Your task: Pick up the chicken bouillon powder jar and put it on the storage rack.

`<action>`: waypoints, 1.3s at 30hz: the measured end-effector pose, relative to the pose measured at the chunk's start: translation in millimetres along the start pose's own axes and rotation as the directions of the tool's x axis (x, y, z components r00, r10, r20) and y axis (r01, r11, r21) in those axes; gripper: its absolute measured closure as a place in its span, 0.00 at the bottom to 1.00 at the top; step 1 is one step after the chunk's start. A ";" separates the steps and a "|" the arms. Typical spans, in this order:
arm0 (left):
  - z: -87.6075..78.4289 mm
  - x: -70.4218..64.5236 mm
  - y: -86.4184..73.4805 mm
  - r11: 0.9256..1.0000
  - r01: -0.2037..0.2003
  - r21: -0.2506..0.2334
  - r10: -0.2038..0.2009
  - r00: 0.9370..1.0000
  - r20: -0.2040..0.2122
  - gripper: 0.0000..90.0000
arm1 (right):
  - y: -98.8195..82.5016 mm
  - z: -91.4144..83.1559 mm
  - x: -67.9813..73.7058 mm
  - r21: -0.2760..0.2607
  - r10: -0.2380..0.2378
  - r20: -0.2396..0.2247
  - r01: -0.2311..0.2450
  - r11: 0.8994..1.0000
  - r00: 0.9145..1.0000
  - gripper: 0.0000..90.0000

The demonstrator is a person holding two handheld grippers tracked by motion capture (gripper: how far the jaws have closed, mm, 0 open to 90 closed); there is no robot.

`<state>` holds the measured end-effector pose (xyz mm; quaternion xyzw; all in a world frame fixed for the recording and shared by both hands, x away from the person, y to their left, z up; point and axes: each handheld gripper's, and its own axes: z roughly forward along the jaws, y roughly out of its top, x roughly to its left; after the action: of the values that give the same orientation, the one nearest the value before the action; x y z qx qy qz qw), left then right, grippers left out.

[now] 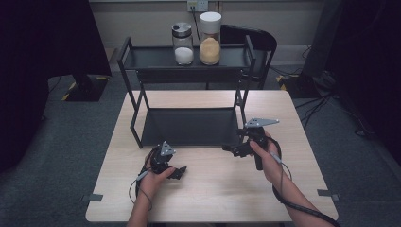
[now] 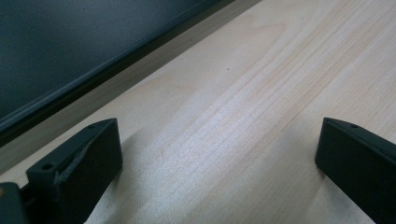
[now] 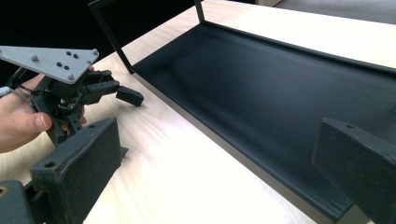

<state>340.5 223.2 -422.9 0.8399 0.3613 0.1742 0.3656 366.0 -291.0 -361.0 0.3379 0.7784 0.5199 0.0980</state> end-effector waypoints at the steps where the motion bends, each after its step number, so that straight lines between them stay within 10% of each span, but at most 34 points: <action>1: 0.0 0.0 0.0 1.000 0.000 0.000 0.000 1.000 0.000 0.00 | -1.4 -0.3 -0.1 0.000 0.000 0.002 0.000 1.000 1.000 0.00; 39: 0.0 -0.1 0.0 1.000 0.001 0.000 -0.001 1.000 0.000 0.00 | -42.6 -16.3 -7.0 0.041 -0.035 0.028 0.034 0.999 0.999 0.00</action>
<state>340.5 223.1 -422.9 0.8398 0.3615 0.1741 0.3657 345.0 -317.3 -392.6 0.3337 0.7931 0.4973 0.1112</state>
